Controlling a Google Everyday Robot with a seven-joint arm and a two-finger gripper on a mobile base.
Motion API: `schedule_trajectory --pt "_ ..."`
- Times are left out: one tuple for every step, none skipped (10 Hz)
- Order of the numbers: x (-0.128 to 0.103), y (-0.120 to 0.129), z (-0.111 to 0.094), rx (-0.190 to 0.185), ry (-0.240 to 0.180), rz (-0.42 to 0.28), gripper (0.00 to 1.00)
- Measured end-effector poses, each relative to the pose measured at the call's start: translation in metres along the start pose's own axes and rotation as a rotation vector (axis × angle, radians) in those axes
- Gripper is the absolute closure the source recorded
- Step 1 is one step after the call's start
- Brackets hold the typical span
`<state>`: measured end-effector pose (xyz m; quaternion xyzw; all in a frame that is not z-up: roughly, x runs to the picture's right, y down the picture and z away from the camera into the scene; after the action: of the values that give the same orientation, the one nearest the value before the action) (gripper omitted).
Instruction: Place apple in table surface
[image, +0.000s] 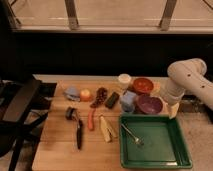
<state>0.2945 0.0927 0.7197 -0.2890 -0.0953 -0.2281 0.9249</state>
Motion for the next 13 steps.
schedule_trajectory --pt "0.001 -0.001 -0.001 0.001 0.010 -0.006 0.20" --pt "0.000 -0.007 -0.006 0.001 0.037 -0.035 0.20" --pt "-0.006 -0.022 -0.013 0.008 0.051 -0.076 0.20" --pt "-0.016 -0.035 -0.016 0.010 0.059 -0.116 0.20" --pt "-0.031 -0.047 -0.019 0.009 0.062 -0.158 0.20" --pt "-0.052 -0.062 -0.021 0.007 0.062 -0.206 0.20" --pt "-0.077 -0.082 -0.022 0.014 0.058 -0.261 0.20" --pt "-0.094 -0.094 -0.022 0.020 0.053 -0.295 0.20" --pt "-0.115 -0.109 -0.022 0.027 0.042 -0.337 0.20" --pt "-0.135 -0.121 -0.022 0.033 0.033 -0.377 0.20" --pt "-0.163 -0.134 -0.024 0.040 0.027 -0.436 0.20" --pt "-0.170 -0.138 -0.024 0.049 0.028 -0.450 0.20" --pt "-0.165 -0.135 -0.024 0.042 0.034 -0.445 0.20"
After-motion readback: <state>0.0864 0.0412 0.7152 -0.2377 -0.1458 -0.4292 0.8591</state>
